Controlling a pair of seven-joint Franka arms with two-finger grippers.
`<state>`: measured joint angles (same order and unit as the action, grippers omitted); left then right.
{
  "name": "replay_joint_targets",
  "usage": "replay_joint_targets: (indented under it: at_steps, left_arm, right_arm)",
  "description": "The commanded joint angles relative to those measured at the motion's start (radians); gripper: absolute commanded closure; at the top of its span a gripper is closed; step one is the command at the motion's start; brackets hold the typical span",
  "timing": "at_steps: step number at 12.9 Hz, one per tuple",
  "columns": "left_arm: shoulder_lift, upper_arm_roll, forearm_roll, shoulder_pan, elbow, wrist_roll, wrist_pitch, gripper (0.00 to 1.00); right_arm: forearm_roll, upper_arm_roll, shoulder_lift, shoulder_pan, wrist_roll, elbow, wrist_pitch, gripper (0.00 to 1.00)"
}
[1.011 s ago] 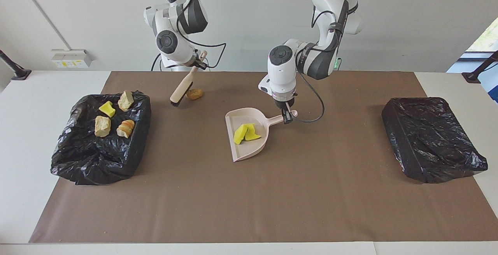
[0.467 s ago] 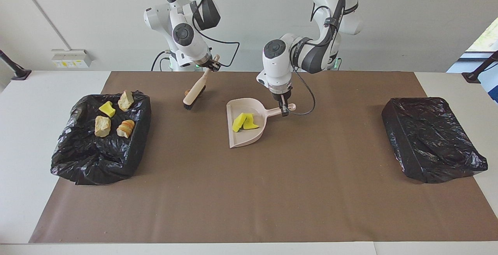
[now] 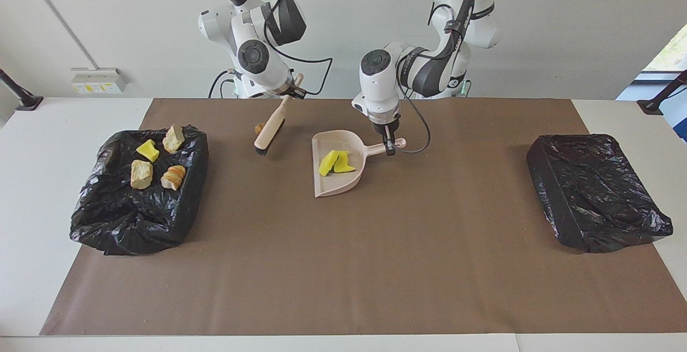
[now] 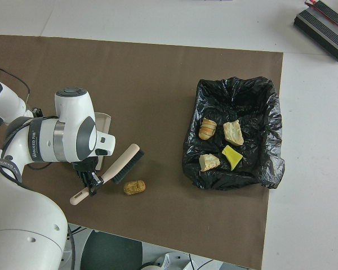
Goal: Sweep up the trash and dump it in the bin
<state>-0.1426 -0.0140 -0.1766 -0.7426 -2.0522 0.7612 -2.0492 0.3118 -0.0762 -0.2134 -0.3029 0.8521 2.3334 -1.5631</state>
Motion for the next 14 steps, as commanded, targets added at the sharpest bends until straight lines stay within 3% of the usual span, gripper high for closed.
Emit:
replay_joint_targets:
  at_steps: [1,3,5,7,10,11,14]
  left_arm:
    - [0.032,-0.009,-0.023,-0.023,-0.042,-0.010,-0.005,1.00]
    - [0.032,-0.009,-0.023,-0.023,-0.042,-0.011,-0.005,1.00]
    - [0.032,-0.009,-0.023,-0.023,-0.042,-0.013,-0.008,1.00]
    - [0.032,-0.009,-0.023,-0.023,-0.045,-0.013,-0.008,1.00]
    - [0.032,-0.007,-0.021,-0.023,-0.048,-0.013,-0.012,1.00]
    - [0.032,-0.007,-0.021,-0.023,-0.049,-0.013,-0.016,1.00]
    - [0.032,-0.009,-0.021,-0.023,-0.048,-0.013,-0.016,1.00]
  right_arm:
    - [-0.020,-0.005,-0.111,-0.001,0.129,0.116,0.003,1.00]
    - [0.015,-0.005,-0.141,0.011,0.191,0.156,-0.011,1.00]
    - [0.090,-0.005,-0.210,0.016,0.188,0.263,-0.101,1.00]
    - [0.131,-0.007,-0.210,0.011,0.173,0.314,-0.205,1.00]
    - [0.135,-0.005,-0.172,0.018,0.069,0.307,-0.270,1.00]
    - [0.135,-0.005,-0.118,0.024,0.008,0.259,-0.303,1.00]
    - [0.135,-0.005,0.121,0.051,-0.048,-0.059,-0.292,1.00]
